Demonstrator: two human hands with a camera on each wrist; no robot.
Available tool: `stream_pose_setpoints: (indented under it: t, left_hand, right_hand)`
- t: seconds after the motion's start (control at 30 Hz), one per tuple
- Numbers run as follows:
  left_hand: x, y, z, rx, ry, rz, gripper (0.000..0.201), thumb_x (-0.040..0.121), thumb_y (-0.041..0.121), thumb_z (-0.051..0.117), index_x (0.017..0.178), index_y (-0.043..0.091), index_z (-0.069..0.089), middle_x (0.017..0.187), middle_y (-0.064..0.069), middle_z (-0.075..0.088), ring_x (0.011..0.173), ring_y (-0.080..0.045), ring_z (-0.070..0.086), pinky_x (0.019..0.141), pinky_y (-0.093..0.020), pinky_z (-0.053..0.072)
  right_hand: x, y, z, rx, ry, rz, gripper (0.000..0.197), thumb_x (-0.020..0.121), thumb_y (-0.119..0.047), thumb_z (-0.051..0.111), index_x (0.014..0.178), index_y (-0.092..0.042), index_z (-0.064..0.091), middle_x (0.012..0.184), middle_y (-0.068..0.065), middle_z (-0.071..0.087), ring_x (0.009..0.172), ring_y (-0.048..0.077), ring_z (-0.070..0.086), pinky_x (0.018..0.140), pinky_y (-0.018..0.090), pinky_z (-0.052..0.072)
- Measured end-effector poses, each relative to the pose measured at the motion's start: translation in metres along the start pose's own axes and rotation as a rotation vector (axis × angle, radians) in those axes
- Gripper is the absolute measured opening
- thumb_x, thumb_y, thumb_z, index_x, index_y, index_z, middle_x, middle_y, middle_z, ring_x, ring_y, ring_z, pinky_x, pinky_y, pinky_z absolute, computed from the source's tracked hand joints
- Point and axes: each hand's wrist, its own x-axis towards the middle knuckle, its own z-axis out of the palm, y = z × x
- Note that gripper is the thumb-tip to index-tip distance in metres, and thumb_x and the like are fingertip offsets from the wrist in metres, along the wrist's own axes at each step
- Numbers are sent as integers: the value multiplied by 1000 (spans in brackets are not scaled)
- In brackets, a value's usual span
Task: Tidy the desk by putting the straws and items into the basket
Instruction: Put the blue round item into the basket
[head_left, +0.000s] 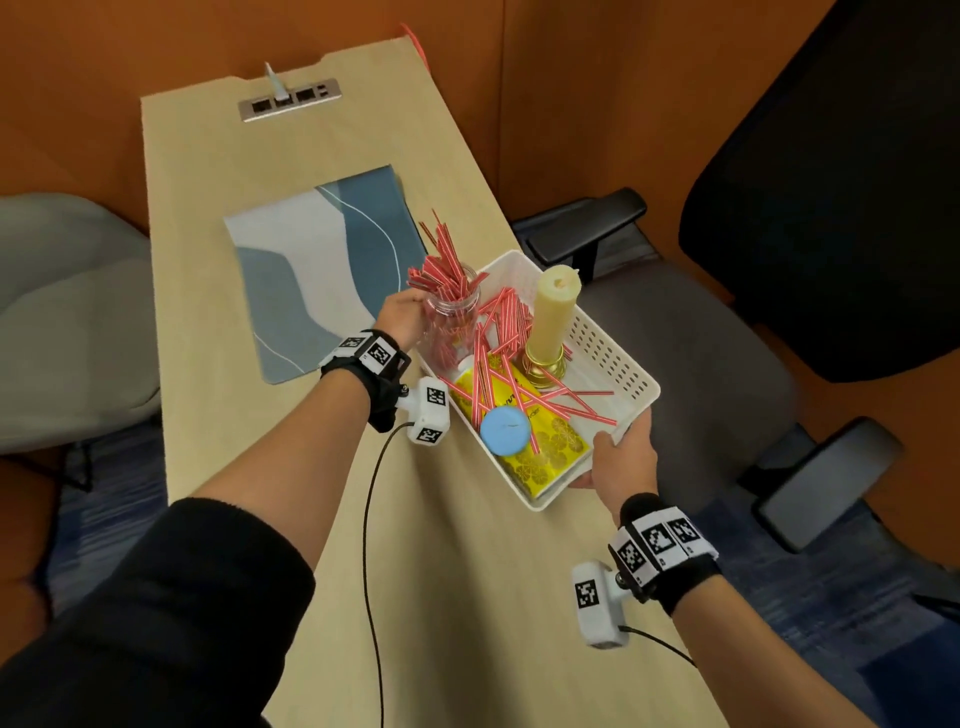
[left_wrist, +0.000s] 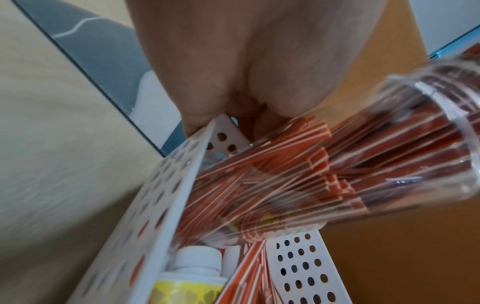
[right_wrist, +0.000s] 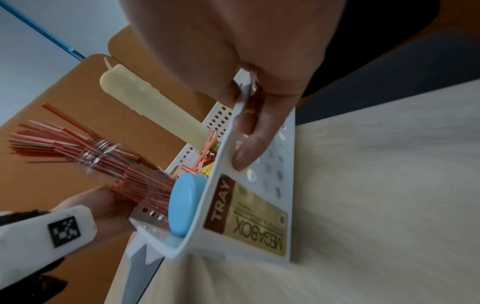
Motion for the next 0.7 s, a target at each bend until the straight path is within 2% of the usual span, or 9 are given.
stream_pose_setpoints:
  t: [0.07,0.17,0.27,0.33,0.4,0.47,0.57,0.63,0.7]
  left_hand:
    - [5,3,-10,-130,8,89,82,92,-23,29,34,25,63,38,19,54,41,7,53,51,-6,41]
    - [10,10,-31,-204,51,103,86,90,-25,28,38,32,67,43,16,58,41,5,53,51,-6,40]
    - [19,16,-56,-207,173,46,61,90,-17,34,63,22,72,56,3,60,46,-2,53,44,-9,38]
    - [28,14,-73,-199,282,-5,43,90,-10,38,66,16,62,57,1,60,55,-13,50,43,-13,38]
    - [37,9,-93,-222,373,-54,42,90,-4,41,64,21,61,56,8,62,64,-16,52,54,-18,42]
    - [45,1,-113,-246,419,-82,37,91,0,41,69,18,64,69,1,63,71,-19,52,66,-24,41]
    - [53,-14,-139,-298,505,-100,33,85,0,40,84,7,72,74,-8,60,66,-23,47,63,-26,37]
    - [59,-27,-155,-329,591,-117,32,72,7,41,84,4,70,81,-18,64,71,-27,49,69,-30,38]
    - [67,-40,-167,-350,645,-137,36,67,11,42,92,4,67,95,-27,67,78,-40,58,72,-33,41]
  right_hand:
    - [10,-12,7,-30,-19,-17,64,94,2,40,147,-32,27,114,4,58,84,19,65,52,46,60]
    - [27,-38,19,-86,-62,-57,58,94,1,41,142,-31,33,116,5,60,91,28,68,53,48,60]
    - [50,-73,35,-158,-121,-125,52,95,-2,41,139,-30,38,115,6,61,95,29,67,56,48,61]
    - [64,-97,50,-223,-152,-188,50,94,-5,42,137,-30,39,117,7,61,95,30,67,59,47,62]
    - [80,-119,68,-306,-195,-256,48,94,-9,42,137,-30,41,118,8,62,94,31,68,66,48,62]
    - [93,-141,92,-367,-255,-301,46,94,-13,42,137,-30,42,115,6,61,90,30,68,64,45,62]
    - [113,-166,132,-475,-332,-384,49,90,-16,44,137,-32,43,119,6,63,94,31,68,75,50,60]
    - [128,-178,159,-580,-369,-439,49,92,-13,44,139,-27,43,124,7,63,99,31,66,81,43,58]
    - [140,-189,183,-686,-423,-479,44,96,-13,43,140,-22,43,130,8,60,110,32,61,84,29,48]
